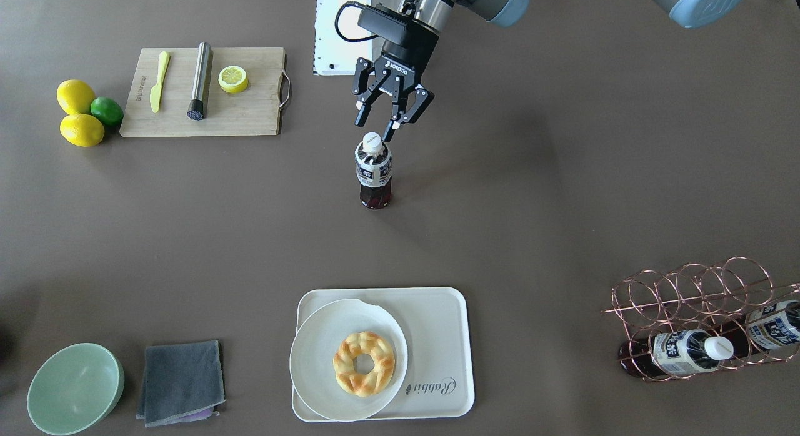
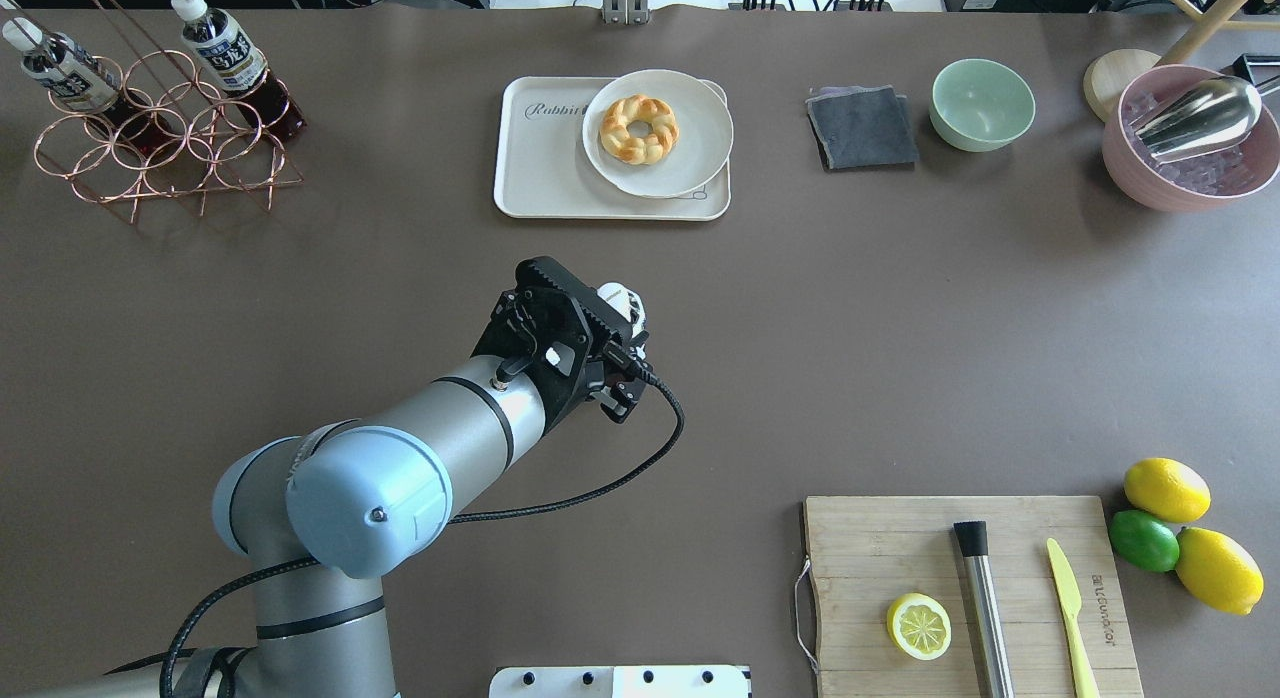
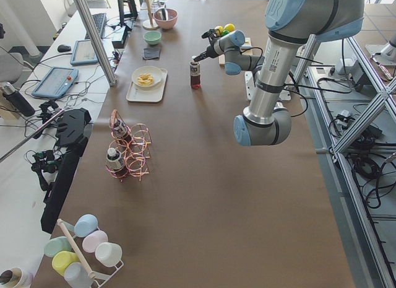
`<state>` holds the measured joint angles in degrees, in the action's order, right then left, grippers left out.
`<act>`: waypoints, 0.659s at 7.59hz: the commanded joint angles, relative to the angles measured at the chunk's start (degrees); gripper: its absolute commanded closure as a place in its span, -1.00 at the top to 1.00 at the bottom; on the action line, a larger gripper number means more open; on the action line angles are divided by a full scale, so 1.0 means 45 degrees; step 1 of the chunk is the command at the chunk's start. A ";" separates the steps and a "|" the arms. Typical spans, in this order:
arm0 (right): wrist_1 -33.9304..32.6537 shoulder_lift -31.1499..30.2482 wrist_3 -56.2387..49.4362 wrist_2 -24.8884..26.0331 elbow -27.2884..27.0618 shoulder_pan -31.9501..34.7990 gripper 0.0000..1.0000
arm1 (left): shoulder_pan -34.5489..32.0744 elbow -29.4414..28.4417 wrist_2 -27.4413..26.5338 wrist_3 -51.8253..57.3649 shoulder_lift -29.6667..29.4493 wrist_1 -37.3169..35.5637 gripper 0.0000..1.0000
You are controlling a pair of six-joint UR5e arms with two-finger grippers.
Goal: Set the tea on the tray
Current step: 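Carry the bottle with the left gripper toward the table center, then set the bottle upright on the table, open and withdraw the left gripper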
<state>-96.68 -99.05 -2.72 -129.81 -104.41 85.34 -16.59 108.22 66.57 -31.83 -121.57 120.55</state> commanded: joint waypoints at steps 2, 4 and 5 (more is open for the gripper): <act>0.0000 0.0000 0.0000 0.0000 0.0019 0.0000 1.00 | -0.0083 0.0402 0.0127 -0.0134 0.0043 0.0766 0.95; 0.0039 0.0097 0.0019 0.0078 -0.0020 -0.0019 1.00 | -0.0510 0.1418 0.0631 -0.2282 0.1033 0.0750 0.95; 0.0039 0.0214 0.0019 0.0078 -0.0001 0.0000 1.00 | -0.1944 0.1440 0.2820 -0.3249 0.1562 0.0595 0.95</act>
<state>-96.57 -98.80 -2.66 -129.62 -104.43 85.28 -18.29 113.09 68.72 -37.45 -118.65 123.78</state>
